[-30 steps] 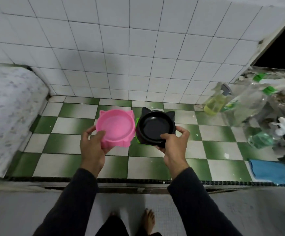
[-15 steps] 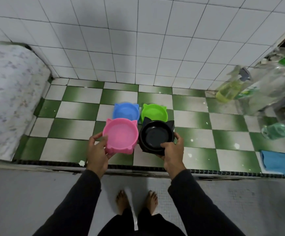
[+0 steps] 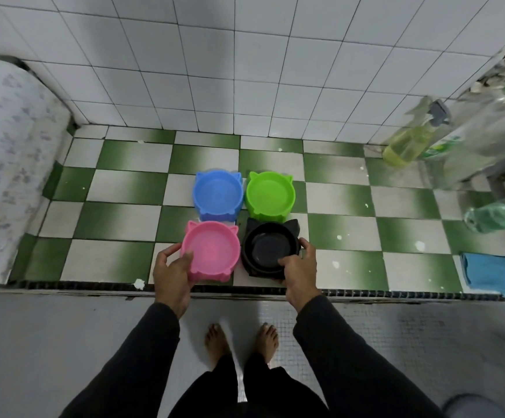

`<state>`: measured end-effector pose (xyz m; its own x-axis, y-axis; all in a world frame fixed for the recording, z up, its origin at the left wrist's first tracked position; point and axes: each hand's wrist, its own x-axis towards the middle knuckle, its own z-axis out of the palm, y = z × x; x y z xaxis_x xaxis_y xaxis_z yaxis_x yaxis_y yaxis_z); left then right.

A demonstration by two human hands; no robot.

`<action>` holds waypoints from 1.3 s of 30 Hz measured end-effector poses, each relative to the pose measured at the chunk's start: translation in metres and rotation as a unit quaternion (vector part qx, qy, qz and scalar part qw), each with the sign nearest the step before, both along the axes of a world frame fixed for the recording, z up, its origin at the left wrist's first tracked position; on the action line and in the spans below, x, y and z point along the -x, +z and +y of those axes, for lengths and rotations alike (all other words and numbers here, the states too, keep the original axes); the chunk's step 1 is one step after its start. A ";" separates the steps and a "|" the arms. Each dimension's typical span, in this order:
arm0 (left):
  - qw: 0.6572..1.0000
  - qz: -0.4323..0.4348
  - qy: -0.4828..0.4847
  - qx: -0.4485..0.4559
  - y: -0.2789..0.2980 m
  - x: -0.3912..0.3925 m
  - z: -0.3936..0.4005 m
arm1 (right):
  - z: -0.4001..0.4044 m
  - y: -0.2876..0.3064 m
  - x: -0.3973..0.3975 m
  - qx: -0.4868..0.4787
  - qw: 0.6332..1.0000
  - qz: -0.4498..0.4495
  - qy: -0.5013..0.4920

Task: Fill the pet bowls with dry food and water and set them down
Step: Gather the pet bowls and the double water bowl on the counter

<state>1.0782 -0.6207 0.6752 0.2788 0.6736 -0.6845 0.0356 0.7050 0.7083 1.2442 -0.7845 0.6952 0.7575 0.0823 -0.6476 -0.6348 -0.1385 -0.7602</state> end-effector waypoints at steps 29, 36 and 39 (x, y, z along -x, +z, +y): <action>0.931 0.296 -0.132 -0.168 -0.023 -0.021 0.017 | -0.004 -0.017 -0.035 0.283 0.925 -0.155 0.201; 0.918 0.322 -0.144 -0.179 -0.016 -0.027 0.020 | -0.005 -0.017 -0.036 0.311 0.904 -0.167 0.242; 0.910 0.335 -0.161 -0.184 -0.012 -0.030 0.021 | -0.006 -0.016 -0.037 0.314 0.900 -0.153 0.260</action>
